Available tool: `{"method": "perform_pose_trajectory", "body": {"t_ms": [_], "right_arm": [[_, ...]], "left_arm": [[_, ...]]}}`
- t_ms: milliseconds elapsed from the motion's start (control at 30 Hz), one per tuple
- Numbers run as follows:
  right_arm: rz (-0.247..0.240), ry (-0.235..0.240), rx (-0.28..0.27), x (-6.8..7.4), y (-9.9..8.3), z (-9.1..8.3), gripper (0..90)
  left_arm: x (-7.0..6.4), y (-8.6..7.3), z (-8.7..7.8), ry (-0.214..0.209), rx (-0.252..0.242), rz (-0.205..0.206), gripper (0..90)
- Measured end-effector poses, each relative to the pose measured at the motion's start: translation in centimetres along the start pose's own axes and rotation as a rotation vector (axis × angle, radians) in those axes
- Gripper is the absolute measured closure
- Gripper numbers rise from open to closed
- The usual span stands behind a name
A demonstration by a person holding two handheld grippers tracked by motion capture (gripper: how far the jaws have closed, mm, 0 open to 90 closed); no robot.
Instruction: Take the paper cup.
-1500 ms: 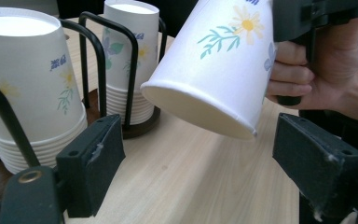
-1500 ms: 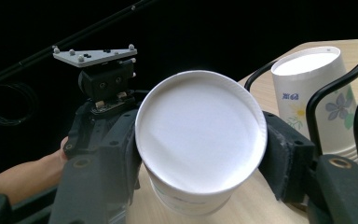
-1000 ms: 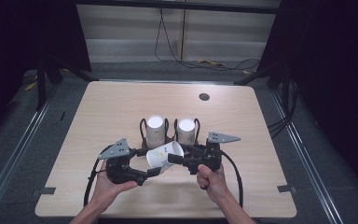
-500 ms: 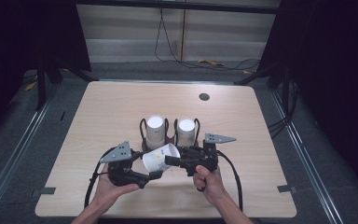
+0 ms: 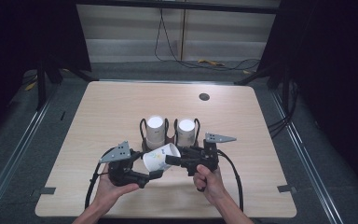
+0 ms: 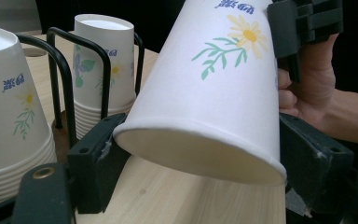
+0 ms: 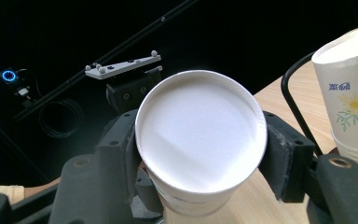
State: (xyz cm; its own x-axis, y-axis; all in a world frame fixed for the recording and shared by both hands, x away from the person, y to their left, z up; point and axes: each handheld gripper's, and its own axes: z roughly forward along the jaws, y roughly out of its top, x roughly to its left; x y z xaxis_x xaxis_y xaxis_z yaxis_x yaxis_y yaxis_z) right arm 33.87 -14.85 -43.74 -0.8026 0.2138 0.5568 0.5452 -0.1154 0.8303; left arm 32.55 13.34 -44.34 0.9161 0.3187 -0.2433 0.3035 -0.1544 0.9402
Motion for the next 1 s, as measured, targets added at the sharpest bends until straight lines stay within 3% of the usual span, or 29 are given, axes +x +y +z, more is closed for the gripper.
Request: {"method": "perform_pose_trajectory", "body": {"t_ms": [200,467,667,867,1000], "right_arm": [[0.004,0.007,-0.002,-0.07,0.07,-0.11,37.6],[0.007,0.014,0.001,-0.12,0.04,-0.2,37.6],[0.0,0.015,0.0,-0.19,0.12,-0.3,36.6],[-0.018,-0.012,0.018,-0.07,0.11,-0.32,33.8],[-0.029,-0.038,0.037,0.01,-0.06,-0.08,25.4]], "left_arm": [[-0.02,0.03,-0.13,-0.002,-0.006,0.024,24.7],[-0.06,-0.12,-0.1,-0.013,-0.024,-0.004,23.3],[0.0,-0.04,-0.28,-0.018,-0.025,0.018,30.2],[-0.06,0.0,-0.4,-0.015,-0.016,0.042,35.5],[-0.02,0.12,-0.51,-0.011,-0.013,0.043,36.1]]}}
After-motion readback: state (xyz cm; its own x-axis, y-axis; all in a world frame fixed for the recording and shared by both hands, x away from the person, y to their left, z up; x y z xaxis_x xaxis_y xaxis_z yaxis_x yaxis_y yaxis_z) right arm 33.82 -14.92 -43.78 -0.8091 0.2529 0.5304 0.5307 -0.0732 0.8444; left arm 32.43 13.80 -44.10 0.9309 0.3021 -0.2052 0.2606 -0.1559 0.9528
